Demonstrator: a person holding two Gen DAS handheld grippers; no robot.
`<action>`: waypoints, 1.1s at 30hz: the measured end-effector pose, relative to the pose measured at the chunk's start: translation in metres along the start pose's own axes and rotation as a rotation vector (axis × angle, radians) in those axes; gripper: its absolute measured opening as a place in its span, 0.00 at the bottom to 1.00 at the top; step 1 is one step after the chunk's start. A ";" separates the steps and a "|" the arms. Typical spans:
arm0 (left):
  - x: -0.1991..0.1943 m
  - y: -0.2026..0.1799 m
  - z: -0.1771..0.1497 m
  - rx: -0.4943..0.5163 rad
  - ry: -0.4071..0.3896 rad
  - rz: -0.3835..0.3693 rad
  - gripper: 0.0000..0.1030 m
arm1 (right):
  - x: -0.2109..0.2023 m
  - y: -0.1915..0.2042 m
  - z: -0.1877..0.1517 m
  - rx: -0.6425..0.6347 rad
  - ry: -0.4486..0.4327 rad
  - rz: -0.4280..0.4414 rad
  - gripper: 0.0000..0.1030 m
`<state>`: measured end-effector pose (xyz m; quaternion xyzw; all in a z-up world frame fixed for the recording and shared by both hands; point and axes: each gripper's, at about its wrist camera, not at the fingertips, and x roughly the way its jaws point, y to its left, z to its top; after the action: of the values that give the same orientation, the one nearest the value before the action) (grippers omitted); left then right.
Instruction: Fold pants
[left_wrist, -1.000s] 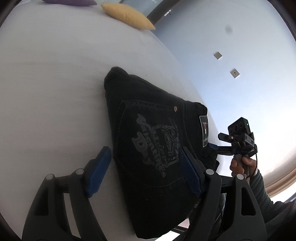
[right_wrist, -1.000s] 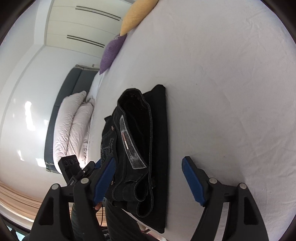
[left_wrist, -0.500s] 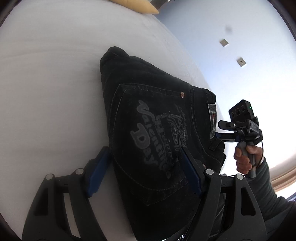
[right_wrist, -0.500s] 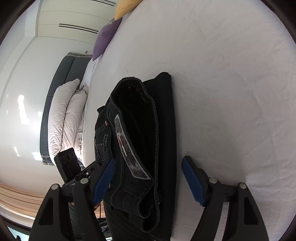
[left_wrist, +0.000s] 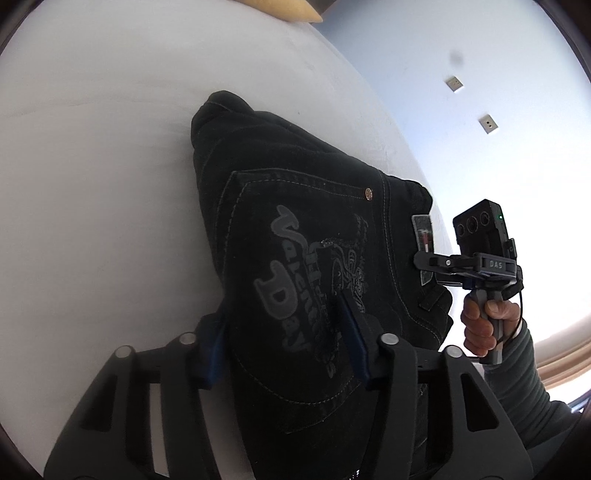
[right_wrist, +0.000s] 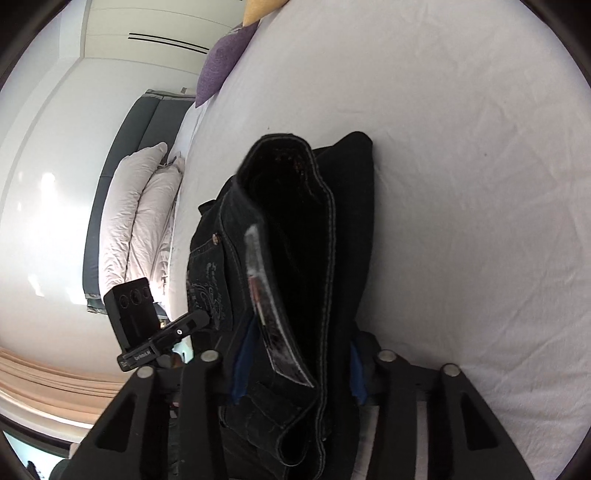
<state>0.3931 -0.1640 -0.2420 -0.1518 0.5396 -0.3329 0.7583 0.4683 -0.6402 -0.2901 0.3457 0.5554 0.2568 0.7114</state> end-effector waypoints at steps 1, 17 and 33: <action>0.001 -0.003 0.000 0.006 -0.002 0.004 0.40 | 0.000 0.002 0.000 -0.012 -0.008 -0.014 0.35; -0.039 -0.054 0.039 0.116 -0.112 0.040 0.27 | -0.033 0.080 0.014 -0.248 -0.154 -0.141 0.21; 0.025 -0.035 0.122 0.124 -0.124 0.120 0.28 | -0.015 0.051 0.105 -0.199 -0.218 -0.233 0.21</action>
<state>0.4978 -0.2223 -0.1939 -0.0923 0.4779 -0.3095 0.8168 0.5670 -0.6404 -0.2262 0.2328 0.4830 0.1875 0.8230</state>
